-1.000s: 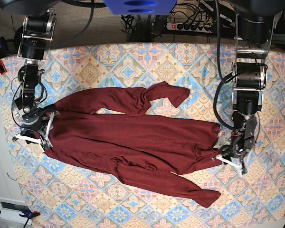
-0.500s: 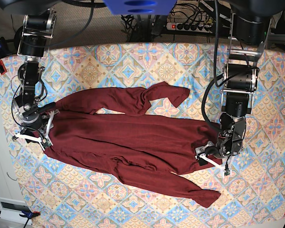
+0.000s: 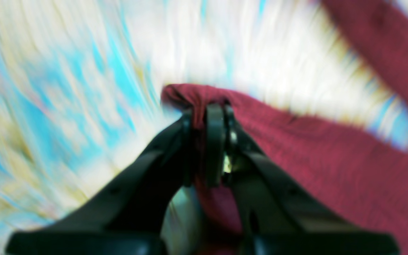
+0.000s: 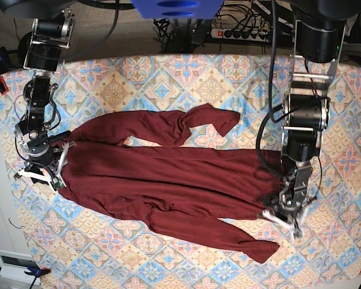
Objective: Layout the t-shirt on the table in an organized manner, then fold the t-shirt properly
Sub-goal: 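Drag the shirt hem with the left gripper to flatten the body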
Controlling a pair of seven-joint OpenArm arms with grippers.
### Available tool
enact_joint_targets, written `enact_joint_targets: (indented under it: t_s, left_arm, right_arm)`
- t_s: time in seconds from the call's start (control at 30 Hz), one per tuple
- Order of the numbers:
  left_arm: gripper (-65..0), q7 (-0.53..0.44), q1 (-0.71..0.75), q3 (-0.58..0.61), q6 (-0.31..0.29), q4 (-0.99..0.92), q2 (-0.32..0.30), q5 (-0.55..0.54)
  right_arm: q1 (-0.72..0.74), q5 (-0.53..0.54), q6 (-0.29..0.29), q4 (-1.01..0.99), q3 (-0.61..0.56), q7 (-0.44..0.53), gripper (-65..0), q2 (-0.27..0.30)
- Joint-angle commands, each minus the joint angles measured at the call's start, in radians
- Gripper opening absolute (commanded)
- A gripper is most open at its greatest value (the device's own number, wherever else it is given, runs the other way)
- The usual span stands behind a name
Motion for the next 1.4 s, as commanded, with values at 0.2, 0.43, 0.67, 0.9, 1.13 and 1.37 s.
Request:
enact_joint_targets:
  t_s: [0.2,0.43,0.67,0.9,1.13,1.37]
  left_arm:
    - [-36.9,-0.094,-0.142,0.004,0.094,0.019,-0.022,0.032]
    - [-30.7,-0.024,-0.105,0.004,0.093,0.02,-0.009,0.112]
    - [-30.7,0.24,0.058,-0.002,0.085,0.231,-0.052,0.101]
    - [-30.7,0.592,0.351,-0.003,0.042,0.798,-0.207,0.026]
    - [-30.7,0.648,0.455,-0.003,0.036,0.878,-0.312,0.018]
    - [-30.7,0.641,0.503,-0.002,0.036,0.835,-0.29,0.029]
  right_arm:
    - [-0.044,-0.001,-0.007,0.1,0.071,-0.036,-42.9,0.019]
    - [-0.078,-0.001,-0.007,0.146,0.071,-0.036,-42.8,0.019]
    - [-0.1,-0.001,-0.007,0.158,0.067,-0.036,-42.8,0.019]
    - [-0.101,0.027,-0.007,0.158,0.067,-0.034,-42.8,0.018]
    - [-0.097,0.125,-0.007,0.151,0.067,-0.036,-42.8,0.018]
    - [-0.094,0.126,-0.007,0.149,0.067,-0.036,-42.8,0.018]
